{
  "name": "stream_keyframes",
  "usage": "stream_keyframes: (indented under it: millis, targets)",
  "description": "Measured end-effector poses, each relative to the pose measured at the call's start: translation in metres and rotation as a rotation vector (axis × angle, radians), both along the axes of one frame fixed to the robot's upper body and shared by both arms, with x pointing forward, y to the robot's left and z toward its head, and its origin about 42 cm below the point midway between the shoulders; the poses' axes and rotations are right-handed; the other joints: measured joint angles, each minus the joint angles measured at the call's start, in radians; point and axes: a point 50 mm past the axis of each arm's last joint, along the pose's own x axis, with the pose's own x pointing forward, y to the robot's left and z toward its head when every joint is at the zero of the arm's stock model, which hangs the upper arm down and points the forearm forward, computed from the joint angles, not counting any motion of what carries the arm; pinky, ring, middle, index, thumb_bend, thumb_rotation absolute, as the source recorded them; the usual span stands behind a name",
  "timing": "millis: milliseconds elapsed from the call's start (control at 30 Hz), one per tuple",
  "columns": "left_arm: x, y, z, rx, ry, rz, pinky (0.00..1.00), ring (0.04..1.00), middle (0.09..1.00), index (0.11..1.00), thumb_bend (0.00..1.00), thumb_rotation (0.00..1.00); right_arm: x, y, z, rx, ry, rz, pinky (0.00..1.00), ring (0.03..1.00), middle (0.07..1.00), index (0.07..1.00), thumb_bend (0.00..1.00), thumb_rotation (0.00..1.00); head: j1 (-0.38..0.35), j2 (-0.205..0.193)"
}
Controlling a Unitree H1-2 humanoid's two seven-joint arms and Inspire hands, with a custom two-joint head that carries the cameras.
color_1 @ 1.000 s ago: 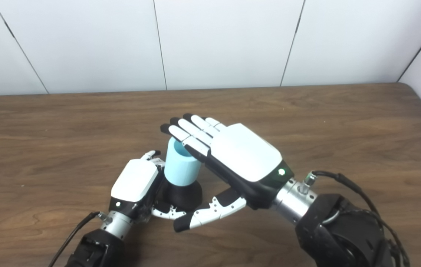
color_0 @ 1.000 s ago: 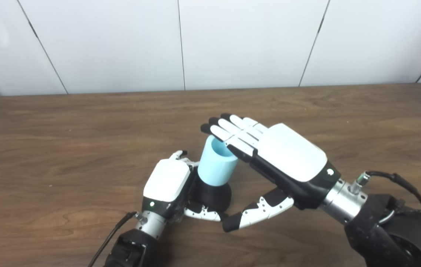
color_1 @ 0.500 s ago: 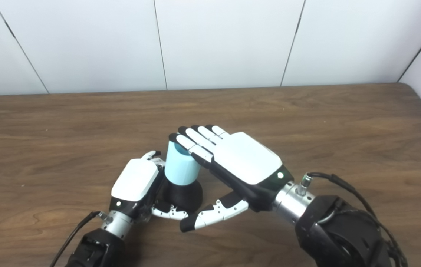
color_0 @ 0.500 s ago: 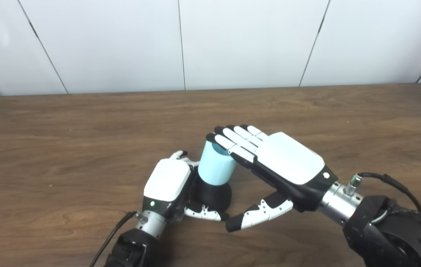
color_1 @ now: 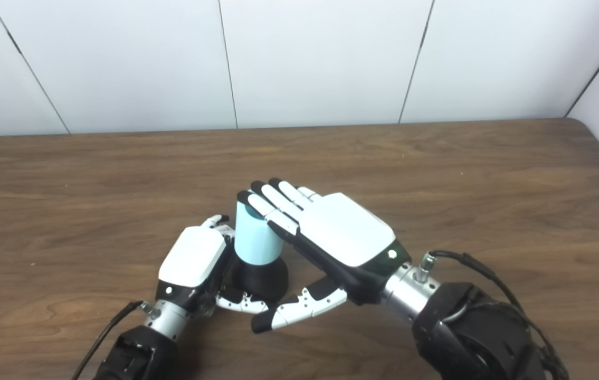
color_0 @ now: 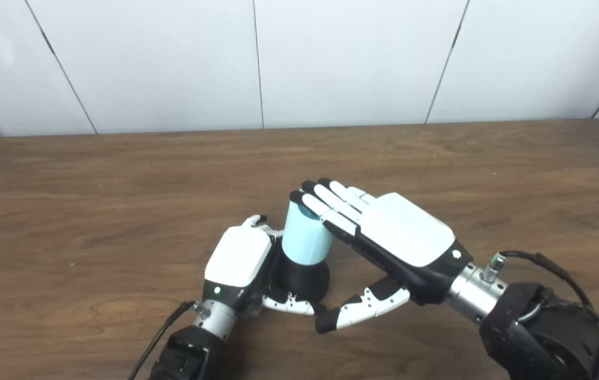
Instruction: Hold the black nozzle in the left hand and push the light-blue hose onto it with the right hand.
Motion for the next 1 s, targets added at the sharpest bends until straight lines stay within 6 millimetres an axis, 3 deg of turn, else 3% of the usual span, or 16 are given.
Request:
stream_keyframes:
  millis: [433, 1000]
  targets:
    - [0.001, -0.001, 0.003, 0.025, 0.01, 0.013, 0.86, 0.641, 0.506, 0.473, 0.52, 0.0, 0.003, 0.013, 0.001, 0.0, 0.03, 0.044, 0.91, 1.0, 0.987, 0.96, 0.82, 0.99, 0.015, -0.005]
    - [0.001, -0.002, 0.004, 0.03, 0.009, 0.005, 0.87, 0.634, 0.491, 0.484, 0.52, 0.0, 0.004, 0.001, 0.005, -0.009, 0.057, 0.028, 0.94, 1.0, 0.994, 0.979, 0.79, 1.0, 0.008, 0.0]
